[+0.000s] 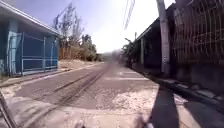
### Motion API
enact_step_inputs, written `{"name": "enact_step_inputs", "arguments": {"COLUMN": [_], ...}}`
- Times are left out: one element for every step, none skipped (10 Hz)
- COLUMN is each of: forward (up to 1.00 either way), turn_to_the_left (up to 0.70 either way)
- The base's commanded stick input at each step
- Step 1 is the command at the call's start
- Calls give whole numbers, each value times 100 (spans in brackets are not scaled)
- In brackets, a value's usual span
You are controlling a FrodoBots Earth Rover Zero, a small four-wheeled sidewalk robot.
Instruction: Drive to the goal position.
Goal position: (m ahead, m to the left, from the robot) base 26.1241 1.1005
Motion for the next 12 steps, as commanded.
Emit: {"name": "enact_step_inputs", "arguments": {"forward": [85, 85, 85, 85, 85, 85, 85, 85, 85, 85, 85, 85], "turn_to_the_left": [0, 0, 0, 0, 0, 0, 0, 0, 0, -2, -4, -22]}}
